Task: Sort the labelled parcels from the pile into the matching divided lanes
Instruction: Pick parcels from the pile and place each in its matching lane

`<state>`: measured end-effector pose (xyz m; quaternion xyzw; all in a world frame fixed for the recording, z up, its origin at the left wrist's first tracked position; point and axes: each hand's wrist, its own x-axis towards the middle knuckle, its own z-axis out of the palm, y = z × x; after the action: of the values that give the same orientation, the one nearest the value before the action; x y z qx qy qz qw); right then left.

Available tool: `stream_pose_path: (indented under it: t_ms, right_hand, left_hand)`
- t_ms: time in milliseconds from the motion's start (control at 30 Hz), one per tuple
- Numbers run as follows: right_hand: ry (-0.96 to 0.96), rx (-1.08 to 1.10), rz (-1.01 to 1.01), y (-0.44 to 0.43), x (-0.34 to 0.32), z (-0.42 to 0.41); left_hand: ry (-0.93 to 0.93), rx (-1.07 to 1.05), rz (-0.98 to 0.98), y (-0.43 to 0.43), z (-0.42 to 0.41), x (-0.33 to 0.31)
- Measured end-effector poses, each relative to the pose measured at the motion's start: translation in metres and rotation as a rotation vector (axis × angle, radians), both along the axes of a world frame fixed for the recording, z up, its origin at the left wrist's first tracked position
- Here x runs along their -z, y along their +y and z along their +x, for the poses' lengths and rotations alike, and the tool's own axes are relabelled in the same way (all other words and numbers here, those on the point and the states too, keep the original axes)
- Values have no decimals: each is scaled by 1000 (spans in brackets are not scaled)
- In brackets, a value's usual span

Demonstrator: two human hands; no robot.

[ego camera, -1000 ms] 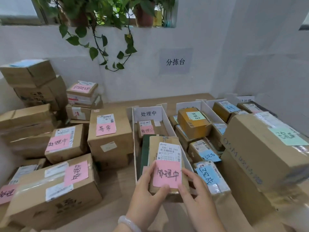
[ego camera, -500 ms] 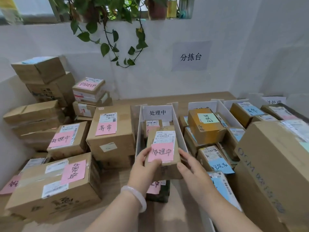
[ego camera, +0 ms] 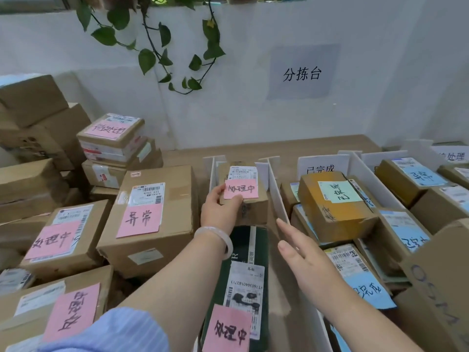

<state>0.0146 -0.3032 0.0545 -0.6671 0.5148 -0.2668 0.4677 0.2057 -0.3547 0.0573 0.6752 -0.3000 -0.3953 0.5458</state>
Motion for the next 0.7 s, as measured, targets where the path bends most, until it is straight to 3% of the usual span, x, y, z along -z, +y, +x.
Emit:
stream_pose_path:
  t_ms: [467,700]
  right_hand:
    - [64,-43,40,-8,31,5]
    - [152,-71,-22,0,27,1]
  left_hand:
    - [-265,32,158,-52,28,53]
    - [-418,165,233,-42,25,63]
